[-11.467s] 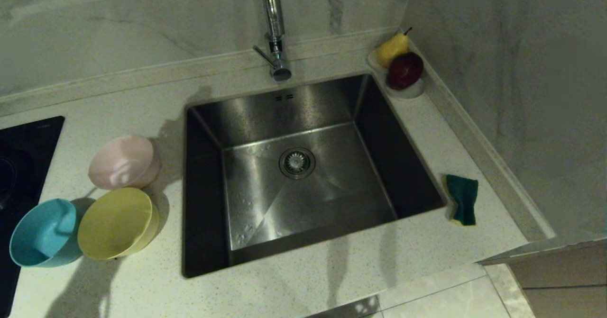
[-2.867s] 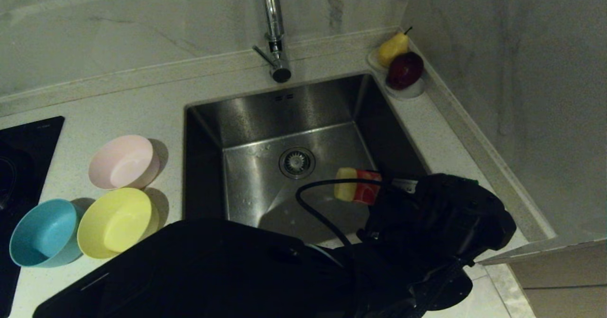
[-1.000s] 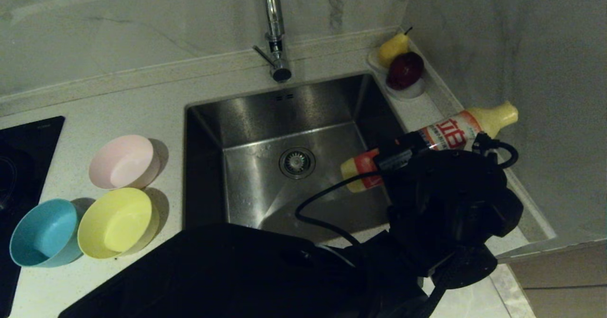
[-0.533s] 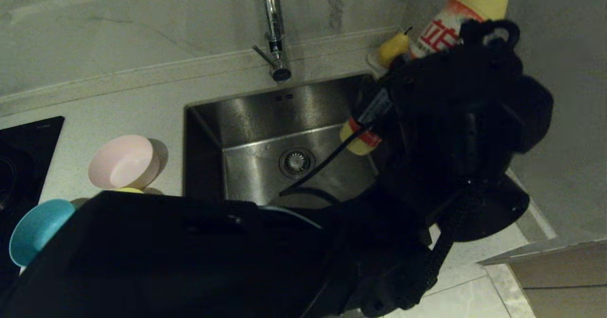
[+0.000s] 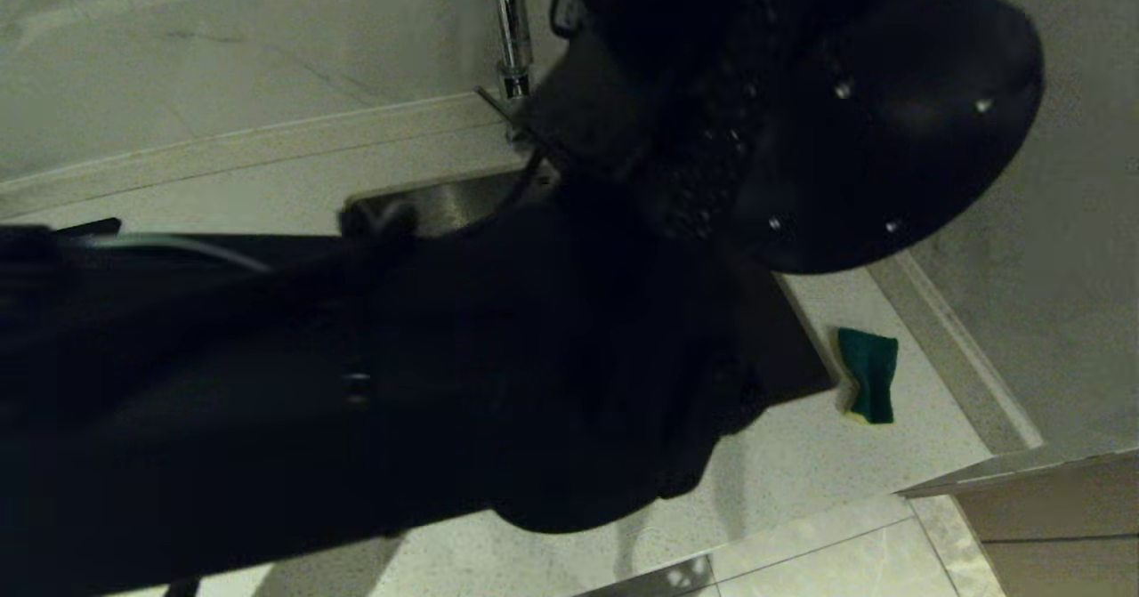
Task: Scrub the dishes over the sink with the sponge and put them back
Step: Place the dish soap on the table
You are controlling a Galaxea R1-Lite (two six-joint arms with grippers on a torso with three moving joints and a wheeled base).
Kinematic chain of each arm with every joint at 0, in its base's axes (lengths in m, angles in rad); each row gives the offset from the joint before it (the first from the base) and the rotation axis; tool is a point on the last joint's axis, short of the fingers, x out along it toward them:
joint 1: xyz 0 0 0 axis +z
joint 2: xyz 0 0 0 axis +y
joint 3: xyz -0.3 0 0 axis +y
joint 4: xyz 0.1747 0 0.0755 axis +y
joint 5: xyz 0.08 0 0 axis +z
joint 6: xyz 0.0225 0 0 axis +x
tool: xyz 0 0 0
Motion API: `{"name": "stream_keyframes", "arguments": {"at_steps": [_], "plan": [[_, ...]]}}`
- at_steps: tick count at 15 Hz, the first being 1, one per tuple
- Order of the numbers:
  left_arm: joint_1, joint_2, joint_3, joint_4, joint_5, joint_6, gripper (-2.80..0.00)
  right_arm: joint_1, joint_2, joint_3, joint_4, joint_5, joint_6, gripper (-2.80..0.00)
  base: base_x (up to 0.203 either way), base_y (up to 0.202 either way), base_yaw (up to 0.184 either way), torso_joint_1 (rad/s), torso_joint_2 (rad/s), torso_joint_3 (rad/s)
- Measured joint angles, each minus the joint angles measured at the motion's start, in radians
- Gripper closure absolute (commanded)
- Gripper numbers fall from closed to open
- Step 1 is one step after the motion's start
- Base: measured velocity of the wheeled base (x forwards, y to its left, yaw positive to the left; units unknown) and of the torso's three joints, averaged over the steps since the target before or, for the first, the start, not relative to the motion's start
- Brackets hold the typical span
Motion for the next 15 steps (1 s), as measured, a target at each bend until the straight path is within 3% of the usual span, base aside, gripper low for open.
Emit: {"name": "stream_keyframes", "arguments": {"at_steps": [3,6,8,12,15], "plan": [[0.000,-0.102,-0.001,0.130,-0.098,-0.020,0.00,0.000,0.000,0.000,0.001,0.000,0.001,0.00,0.000,0.000,0.000,0.000,0.00,0.000],[0.006,-0.201,-0.001,0.293,-0.231,-0.088,0.00,0.000,0.000,0.000,0.000,0.000,0.000,0.00,0.000,0.000,0.000,0.000,0.00,0.000],[0.025,-0.250,-0.002,0.331,-0.289,-0.142,0.00,0.000,0.000,0.000,-0.001,0.000,0.001,0.00,0.000,0.000,0.000,0.000,0.00,0.000],[0.139,-0.356,-0.002,0.468,-0.353,-0.236,0.00,0.000,0.000,0.000,0.000,0.000,0.001,0.00,0.000,0.000,0.000,0.000,0.00,0.000],[0.286,-0.457,0.000,0.682,-0.438,-0.381,0.00,0.000,0.000,0.000,0.000,0.000,0.001,0.00,0.000,0.000,0.000,0.000,0.00,0.000]]}}
